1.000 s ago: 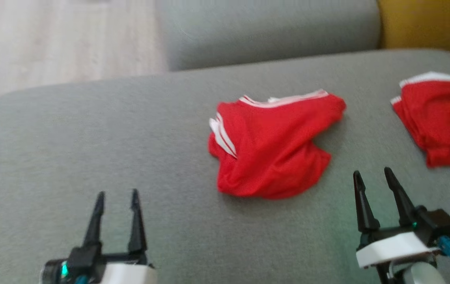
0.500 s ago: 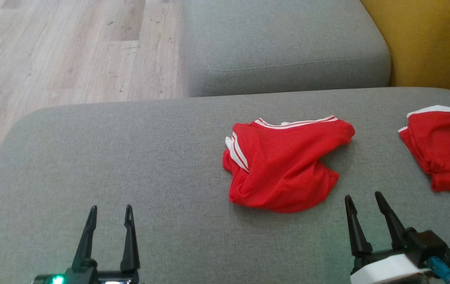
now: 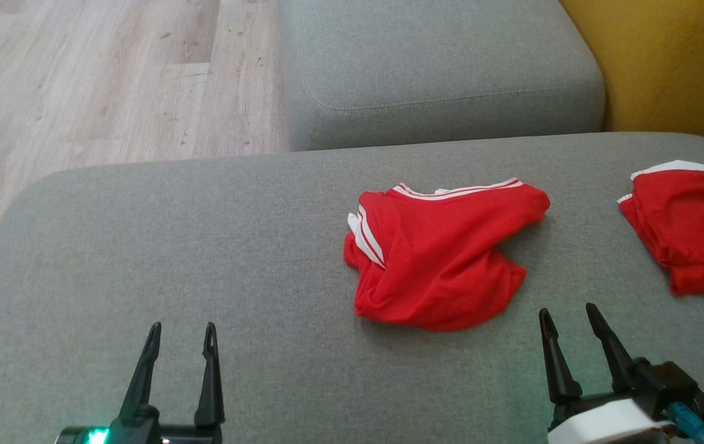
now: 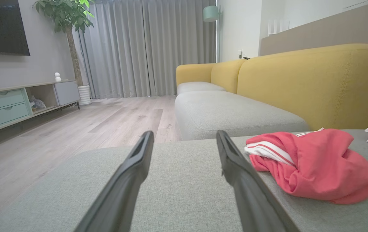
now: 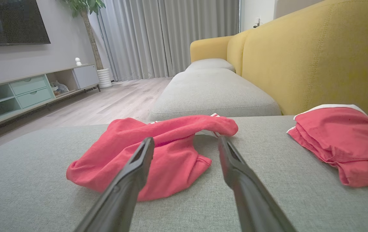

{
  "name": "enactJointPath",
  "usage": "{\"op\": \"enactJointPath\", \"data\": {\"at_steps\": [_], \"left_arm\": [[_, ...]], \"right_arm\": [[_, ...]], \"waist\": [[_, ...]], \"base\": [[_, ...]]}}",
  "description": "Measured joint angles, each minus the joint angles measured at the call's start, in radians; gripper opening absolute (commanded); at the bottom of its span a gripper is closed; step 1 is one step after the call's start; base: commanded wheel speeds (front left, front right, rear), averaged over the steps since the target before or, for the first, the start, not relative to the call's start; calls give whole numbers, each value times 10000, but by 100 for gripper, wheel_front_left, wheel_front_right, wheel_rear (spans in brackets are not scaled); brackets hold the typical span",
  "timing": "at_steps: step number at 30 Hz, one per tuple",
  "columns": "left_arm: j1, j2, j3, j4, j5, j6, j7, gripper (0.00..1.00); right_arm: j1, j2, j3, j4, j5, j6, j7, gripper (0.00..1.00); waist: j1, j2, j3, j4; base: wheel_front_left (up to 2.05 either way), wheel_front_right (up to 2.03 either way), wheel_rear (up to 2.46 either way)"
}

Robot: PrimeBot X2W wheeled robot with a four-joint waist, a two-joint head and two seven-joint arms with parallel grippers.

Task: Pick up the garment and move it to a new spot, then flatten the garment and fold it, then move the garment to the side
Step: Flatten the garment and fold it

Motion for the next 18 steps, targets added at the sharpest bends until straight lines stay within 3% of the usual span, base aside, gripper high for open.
{"op": "enactJointPath", "data": {"at_steps": [18], "left_arm": [[2,-86,142,88,54,-96,0,100]], "right_arm": [[0,13,-56,171,2,0,0,100]], "waist": [[0,0,3,-77]], "base": [[0,0,0]]}}
